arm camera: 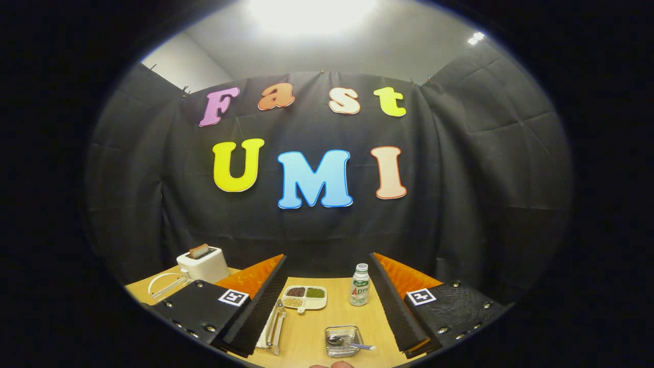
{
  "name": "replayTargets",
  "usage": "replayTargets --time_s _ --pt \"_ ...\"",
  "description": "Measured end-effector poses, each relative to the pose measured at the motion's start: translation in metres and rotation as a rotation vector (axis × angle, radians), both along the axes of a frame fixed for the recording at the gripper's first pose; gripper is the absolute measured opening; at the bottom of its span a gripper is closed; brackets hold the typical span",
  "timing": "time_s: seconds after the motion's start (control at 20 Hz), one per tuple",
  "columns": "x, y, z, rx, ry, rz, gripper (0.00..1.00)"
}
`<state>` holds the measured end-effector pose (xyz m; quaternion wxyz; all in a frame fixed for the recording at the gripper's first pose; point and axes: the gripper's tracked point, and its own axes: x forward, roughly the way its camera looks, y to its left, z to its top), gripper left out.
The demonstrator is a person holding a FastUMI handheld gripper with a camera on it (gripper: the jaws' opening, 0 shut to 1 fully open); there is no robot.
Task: Take the plate from the dish rack, then take the spoon from the basket and place it into the plate.
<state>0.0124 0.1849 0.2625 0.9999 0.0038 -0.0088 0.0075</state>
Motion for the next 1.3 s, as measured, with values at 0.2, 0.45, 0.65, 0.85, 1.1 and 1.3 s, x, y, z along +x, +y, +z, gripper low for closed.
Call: replayTargets --time_s 0.2,0.45,0.65,0.85,1.1,1.3 --pt "0.01 0.04 -0.002 -0.007 0.04 0.048 0.97" --pt "0.023 0.075 -0.007 -0.021 0.087 0.091 0.97" --pt "0.034 0.097 -0.024 -0.002 0.173 0.114 0.97" --pt "0.046 0.122 -0.051 0.032 0.315 0.144 0.97" --pt "0.062 0.15 -0.089 0.046 0.502 0.172 0.97" --pt "0.077 0.161 -0.121 0.046 0.644 0.136 0.97"
